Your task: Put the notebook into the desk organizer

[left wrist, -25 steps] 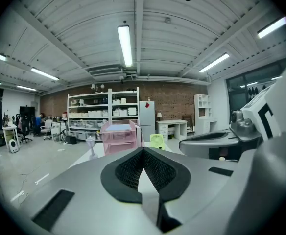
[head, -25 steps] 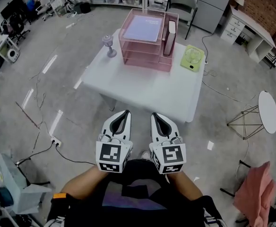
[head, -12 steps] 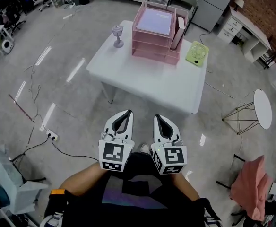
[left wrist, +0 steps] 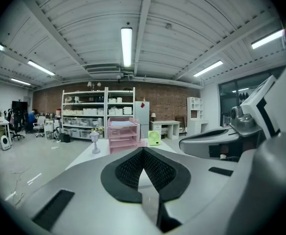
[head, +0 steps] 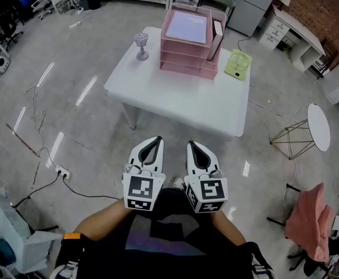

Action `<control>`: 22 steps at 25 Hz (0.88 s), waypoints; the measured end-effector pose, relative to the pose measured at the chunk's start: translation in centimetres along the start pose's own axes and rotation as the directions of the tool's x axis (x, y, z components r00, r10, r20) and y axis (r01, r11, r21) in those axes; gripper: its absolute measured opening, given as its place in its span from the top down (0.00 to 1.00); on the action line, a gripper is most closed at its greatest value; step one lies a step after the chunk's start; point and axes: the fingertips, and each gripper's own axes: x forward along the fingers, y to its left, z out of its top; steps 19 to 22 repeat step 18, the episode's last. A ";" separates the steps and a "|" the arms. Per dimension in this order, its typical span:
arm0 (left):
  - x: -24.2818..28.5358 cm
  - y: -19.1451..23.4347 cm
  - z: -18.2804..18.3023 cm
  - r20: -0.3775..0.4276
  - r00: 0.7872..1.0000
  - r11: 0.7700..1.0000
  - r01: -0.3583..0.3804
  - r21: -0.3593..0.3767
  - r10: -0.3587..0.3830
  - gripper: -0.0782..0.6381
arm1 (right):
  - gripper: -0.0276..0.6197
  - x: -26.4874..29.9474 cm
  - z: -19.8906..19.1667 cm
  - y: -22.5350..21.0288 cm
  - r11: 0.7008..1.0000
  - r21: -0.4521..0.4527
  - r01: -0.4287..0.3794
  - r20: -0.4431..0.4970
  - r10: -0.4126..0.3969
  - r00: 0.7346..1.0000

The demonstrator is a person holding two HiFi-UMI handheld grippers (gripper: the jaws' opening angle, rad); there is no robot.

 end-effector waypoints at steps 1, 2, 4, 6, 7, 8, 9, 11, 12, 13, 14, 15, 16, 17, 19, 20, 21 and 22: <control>0.0 0.2 0.1 0.001 1.000 1.000 -0.002 0.000 0.002 0.88 | 0.93 0.1 0.1 0.0 1.000 0.000 0.001 0.001 -0.001 1.000; 0.0 0.3 0.2 0.002 1.000 1.000 -0.004 0.000 0.004 0.88 | 0.93 0.2 0.3 0.0 1.000 0.000 0.002 0.002 -0.002 1.000; 0.0 0.6 0.4 0.004 1.000 1.000 -0.009 -0.002 0.009 0.88 | 0.93 0.4 0.5 0.0 1.000 0.000 0.003 0.002 -0.003 1.000; 0.0 0.8 0.4 0.004 1.000 1.000 -0.016 -0.004 0.016 0.88 | 0.93 0.5 0.5 0.0 1.000 0.000 0.002 0.000 -0.002 1.000; 0.0 0.9 0.3 0.004 1.000 1.000 -0.019 -0.006 0.019 0.88 | 0.93 0.6 0.4 0.0 1.000 0.000 0.001 -0.001 -0.001 1.000; 0.1 0.9 0.3 0.003 1.000 1.000 -0.022 -0.007 0.022 0.88 | 0.93 0.6 0.3 -0.1 1.000 0.001 0.000 -0.002 0.000 1.000; 0.1 0.9 0.2 0.003 1.000 1.000 -0.025 -0.007 0.025 0.88 | 0.93 0.7 0.2 -0.2 1.000 0.001 -0.001 -0.003 0.001 1.000; 0.1 0.9 0.0 0.001 0.999 0.999 -0.032 -0.007 0.032 0.88 | 0.93 0.7 0.1 -0.3 1.000 0.002 -0.002 -0.004 0.002 1.000; 0.1 0.9 0.0 0.000 0.999 0.999 -0.036 -0.007 0.036 0.88 | 0.93 0.7 0.1 -0.4 1.000 0.003 -0.003 -0.004 0.003 1.000; 0.1 1.0 -0.1 -0.001 0.999 0.999 -0.039 -0.007 0.039 0.88 | 0.93 0.7 0.1 -0.5 1.000 0.003 -0.003 -0.004 0.003 1.000; 0.1 0.9 -0.1 -0.001 0.999 0.999 -0.041 -0.008 0.041 0.88 | 0.93 0.7 0.1 -0.5 1.000 0.002 -0.004 -0.004 0.004 1.000; 0.1 0.9 -0.1 -0.002 0.999 0.999 -0.042 -0.008 0.042 0.88 | 0.93 0.6 0.1 -0.5 1.000 0.002 -0.004 -0.003 0.004 1.000; 0.1 0.9 -0.1 -0.002 0.999 0.999 -0.042 -0.008 0.042 0.88 | 0.93 0.6 0.1 -0.6 1.000 0.002 -0.004 -0.003 0.004 1.000; 0.0 0.8 -0.1 -0.003 0.999 0.999 -0.042 -0.009 0.042 0.88 | 0.93 0.6 0.1 -0.6 1.000 0.001 -0.004 -0.003 0.004 1.000; 0.0 0.8 -0.1 -0.003 0.999 0.999 -0.043 -0.009 0.043 0.88 | 0.93 0.5 0.1 -0.6 1.000 0.001 -0.004 -0.002 0.004 1.000; 0.0 0.8 -0.1 -0.003 0.999 0.999 -0.043 -0.009 0.043 0.88 | 0.93 0.5 0.1 -0.6 1.000 0.001 -0.004 -0.002 0.004 1.000; 0.0 0.8 -0.1 -0.003 0.999 0.999 -0.043 -0.009 0.043 0.88 | 0.93 0.5 0.1 -0.6 1.000 0.001 -0.004 -0.002 0.004 1.000; 0.0 0.8 -0.1 -0.003 0.999 0.999 -0.043 -0.009 0.043 0.88 | 0.93 0.5 0.1 -0.6 1.000 0.001 -0.004 -0.002 0.004 1.000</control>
